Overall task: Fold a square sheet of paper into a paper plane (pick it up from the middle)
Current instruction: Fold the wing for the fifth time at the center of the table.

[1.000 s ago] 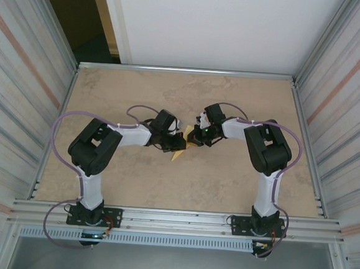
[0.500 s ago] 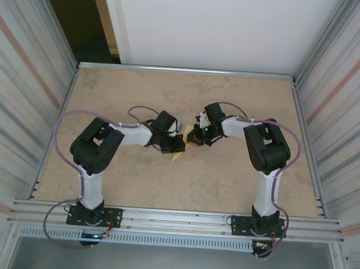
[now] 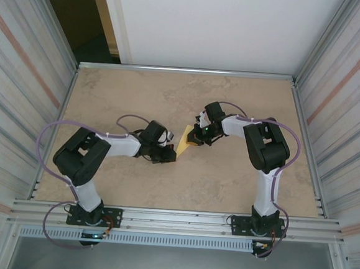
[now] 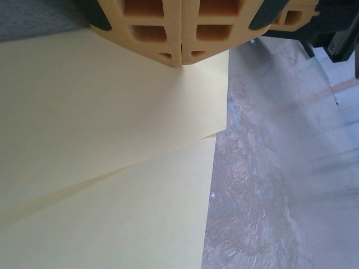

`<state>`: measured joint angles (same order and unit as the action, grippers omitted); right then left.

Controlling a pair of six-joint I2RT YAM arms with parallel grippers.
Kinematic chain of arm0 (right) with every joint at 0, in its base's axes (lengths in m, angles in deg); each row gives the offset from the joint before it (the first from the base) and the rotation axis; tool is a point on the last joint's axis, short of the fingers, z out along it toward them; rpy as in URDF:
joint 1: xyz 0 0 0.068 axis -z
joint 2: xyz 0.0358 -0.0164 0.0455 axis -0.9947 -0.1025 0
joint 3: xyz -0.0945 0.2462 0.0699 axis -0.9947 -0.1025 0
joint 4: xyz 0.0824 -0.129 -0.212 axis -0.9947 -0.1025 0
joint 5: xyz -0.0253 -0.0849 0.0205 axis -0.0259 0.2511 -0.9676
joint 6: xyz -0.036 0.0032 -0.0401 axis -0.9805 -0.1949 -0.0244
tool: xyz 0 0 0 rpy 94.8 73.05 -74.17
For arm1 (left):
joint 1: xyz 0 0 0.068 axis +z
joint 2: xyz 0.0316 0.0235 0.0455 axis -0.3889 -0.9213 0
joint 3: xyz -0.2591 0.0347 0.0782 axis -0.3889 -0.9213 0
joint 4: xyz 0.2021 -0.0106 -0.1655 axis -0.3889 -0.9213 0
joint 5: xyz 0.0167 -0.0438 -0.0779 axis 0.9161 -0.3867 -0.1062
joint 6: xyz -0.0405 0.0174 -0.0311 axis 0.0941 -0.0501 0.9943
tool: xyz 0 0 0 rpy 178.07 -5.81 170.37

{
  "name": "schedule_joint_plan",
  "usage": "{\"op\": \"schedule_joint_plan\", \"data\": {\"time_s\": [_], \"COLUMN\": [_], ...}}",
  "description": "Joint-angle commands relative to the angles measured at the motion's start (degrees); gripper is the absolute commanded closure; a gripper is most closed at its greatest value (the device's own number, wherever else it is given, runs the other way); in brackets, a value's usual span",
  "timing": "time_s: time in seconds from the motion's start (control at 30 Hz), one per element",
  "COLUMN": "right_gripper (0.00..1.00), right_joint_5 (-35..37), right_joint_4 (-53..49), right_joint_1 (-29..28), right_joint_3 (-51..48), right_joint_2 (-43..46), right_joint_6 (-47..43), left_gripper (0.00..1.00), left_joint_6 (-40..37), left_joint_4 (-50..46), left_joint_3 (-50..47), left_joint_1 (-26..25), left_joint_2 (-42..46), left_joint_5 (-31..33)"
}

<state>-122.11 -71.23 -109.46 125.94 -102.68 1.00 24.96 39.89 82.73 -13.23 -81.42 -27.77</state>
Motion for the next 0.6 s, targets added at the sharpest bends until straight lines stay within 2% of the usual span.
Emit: {"op": "schedule_joint_plan", "data": {"time_s": [0.0,0.17,0.3,0.43,0.57], "right_gripper": [0.97,0.96,0.89,0.72,0.56], "right_joint_5": [9.28,6.73,3.79,4.37,11.34], "right_joint_4": [-5.31,-5.03,-4.76,-5.33,-9.07], "right_joint_1": [1.28,0.62,-0.29,-0.88,-1.43], "right_joint_3": [-1.86,-1.23,0.27,1.62,2.02], "right_joint_2": [-4.2,-2.3,3.05,10.81,16.09], "right_joint_6": [-1.51,-1.92,-1.26,-0.56,-0.04], "left_gripper": [0.98,0.97,0.93,0.82,0.65], "left_joint_6": [-1.13,-1.93,-2.12,-2.16,-3.52], "left_joint_4": [-8.79,-8.24,-8.02,-9.71,-13.42], "left_joint_3": [-3.5,-0.85,1.67,3.09,4.2], "left_joint_1": [0.16,0.55,2.13,5.98,10.83], "left_joint_2": [1.62,4.81,9.08,14.6,19.99], "left_joint_5": [1.23,-0.55,-0.82,0.45,2.72]}}
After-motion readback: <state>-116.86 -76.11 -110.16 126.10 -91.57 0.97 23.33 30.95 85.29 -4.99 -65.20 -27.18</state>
